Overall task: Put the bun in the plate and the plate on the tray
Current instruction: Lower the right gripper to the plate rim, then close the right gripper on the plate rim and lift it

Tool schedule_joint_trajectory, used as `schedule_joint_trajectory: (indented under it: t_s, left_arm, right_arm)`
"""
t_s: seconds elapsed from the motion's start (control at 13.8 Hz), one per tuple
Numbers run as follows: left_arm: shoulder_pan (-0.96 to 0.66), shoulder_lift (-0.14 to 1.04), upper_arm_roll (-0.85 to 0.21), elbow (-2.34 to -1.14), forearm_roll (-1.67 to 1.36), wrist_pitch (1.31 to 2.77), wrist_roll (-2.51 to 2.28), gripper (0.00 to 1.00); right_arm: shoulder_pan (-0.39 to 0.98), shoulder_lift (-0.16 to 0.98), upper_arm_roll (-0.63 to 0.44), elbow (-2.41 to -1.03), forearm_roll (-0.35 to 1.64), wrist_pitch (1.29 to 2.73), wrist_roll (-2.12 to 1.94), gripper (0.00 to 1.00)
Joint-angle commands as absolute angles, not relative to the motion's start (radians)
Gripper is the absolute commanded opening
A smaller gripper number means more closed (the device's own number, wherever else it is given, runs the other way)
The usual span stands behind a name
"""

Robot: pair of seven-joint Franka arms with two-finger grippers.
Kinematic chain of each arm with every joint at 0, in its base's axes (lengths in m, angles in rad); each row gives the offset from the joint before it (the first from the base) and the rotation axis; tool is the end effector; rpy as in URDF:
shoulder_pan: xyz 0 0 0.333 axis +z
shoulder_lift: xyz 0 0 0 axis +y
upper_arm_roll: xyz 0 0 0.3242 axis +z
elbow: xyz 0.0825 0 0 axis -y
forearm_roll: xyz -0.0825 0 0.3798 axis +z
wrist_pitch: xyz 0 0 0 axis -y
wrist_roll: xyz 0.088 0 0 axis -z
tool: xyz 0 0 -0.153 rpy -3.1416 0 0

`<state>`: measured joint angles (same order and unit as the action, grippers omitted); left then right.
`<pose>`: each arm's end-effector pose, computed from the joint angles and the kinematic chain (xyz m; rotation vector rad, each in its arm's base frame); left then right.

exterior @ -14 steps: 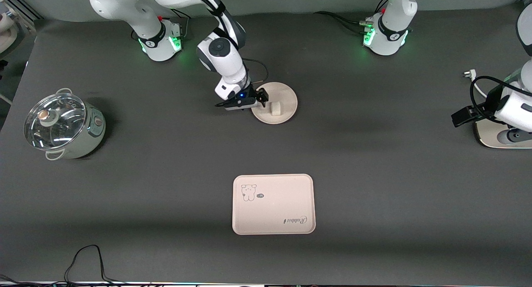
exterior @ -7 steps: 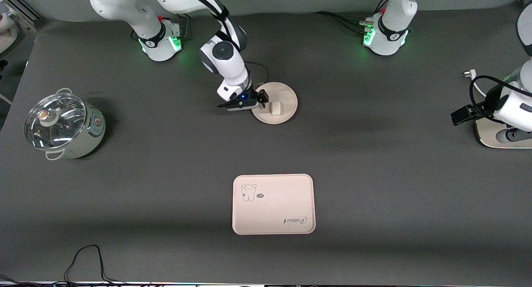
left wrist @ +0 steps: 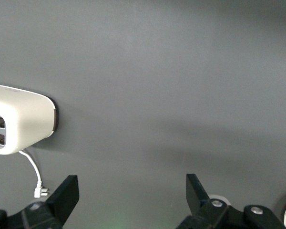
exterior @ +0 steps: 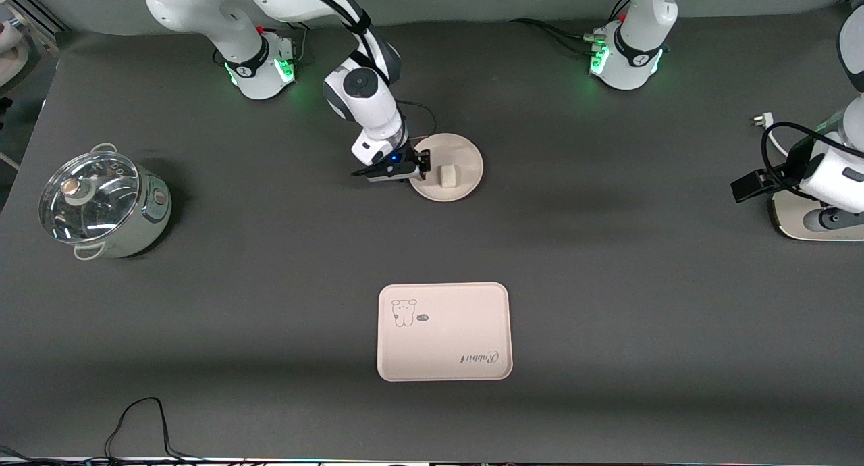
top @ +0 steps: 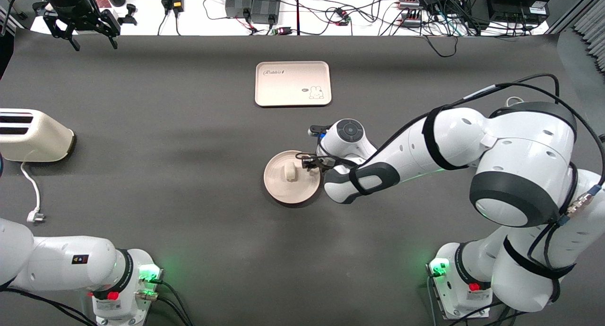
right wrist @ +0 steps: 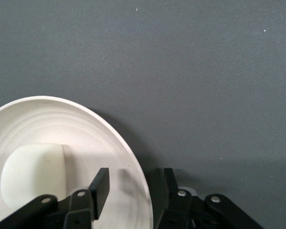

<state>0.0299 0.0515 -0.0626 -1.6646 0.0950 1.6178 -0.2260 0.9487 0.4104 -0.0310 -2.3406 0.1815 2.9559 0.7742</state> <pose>0.5596 -0.0035 0.5189 -3.0227 -0.2790 0.1300 0.3386 0.4238 0.1456 -2.9573 0.0408 -0.1580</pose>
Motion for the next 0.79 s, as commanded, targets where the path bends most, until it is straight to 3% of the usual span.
schedule_joint_trajectory:
  t_s: [0.0,0.22,0.43,0.72]
  left_arm:
    - [0.032,0.038,-0.071,-1.667,0.095,1.598,-0.230,1.00]
    - [0.032,0.038,-0.077,-1.667,0.095,1.597,-0.230,1.00]
    - [0.032,0.040,-0.080,-1.669,0.095,1.597,-0.230,1.00]
    - [0.032,0.040,-0.080,-1.669,0.097,1.595,-0.230,1.00]
  right_arm:
    - [0.965,0.394,-0.043,-2.341,0.199,2.954,0.769,0.39]
    - [0.965,0.393,-0.044,-2.341,0.199,2.942,0.743,0.14]
    - [0.962,0.380,-0.057,-2.341,0.199,2.921,0.719,0.00]
    - [0.962,0.374,-0.060,-2.339,0.199,2.919,0.719,0.00]
